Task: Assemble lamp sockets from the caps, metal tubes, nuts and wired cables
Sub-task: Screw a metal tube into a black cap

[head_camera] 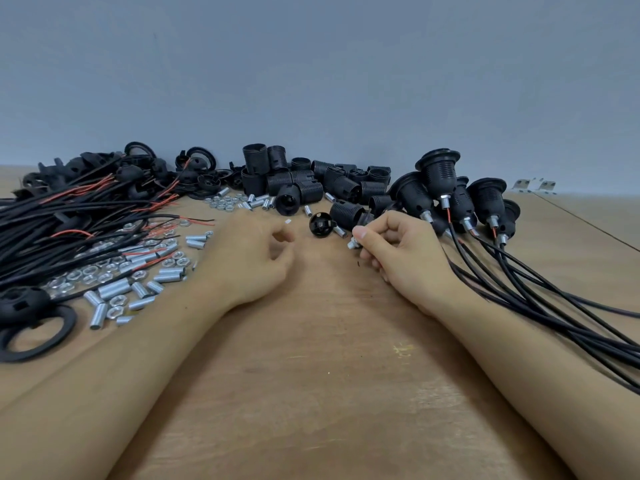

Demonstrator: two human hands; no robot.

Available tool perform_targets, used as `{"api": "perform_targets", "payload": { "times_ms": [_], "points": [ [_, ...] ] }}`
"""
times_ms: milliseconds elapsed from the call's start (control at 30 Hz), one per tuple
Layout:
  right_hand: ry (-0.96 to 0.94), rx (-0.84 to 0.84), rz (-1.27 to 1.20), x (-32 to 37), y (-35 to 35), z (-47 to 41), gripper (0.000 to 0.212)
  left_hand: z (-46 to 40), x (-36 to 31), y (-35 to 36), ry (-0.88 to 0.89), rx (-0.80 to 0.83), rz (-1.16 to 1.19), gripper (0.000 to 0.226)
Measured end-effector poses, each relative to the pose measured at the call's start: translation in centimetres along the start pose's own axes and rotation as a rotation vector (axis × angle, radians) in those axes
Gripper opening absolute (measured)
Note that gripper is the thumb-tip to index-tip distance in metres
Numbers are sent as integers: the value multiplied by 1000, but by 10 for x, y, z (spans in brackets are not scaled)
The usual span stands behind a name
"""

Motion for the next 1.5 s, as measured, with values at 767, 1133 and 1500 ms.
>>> {"api": "perform_targets", "payload": {
  "times_ms": [767, 1133, 1500],
  "points": [
    [-45, -11, 51, 4, -1, 1, 6, -16, -17, 24, -34, 1, 145, 40],
    [-42, -53, -1, 1, -4, -1, 9, -13, -10, 24, -69, 19, 283, 28],
    [-34, -37, 16, 2, -6, -1, 7, -18, -2, 3, -34, -14, 84, 41]
  ]
}}
Point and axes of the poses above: each hand's wrist, its own z-axis away from the middle knuckle, its own y-axis out of the palm, x = y × z, the point moved 1 cm from there along -z, towards the middle knuckle, and after that the axes turned 3 degrees about -z, right-handed, at the moved point
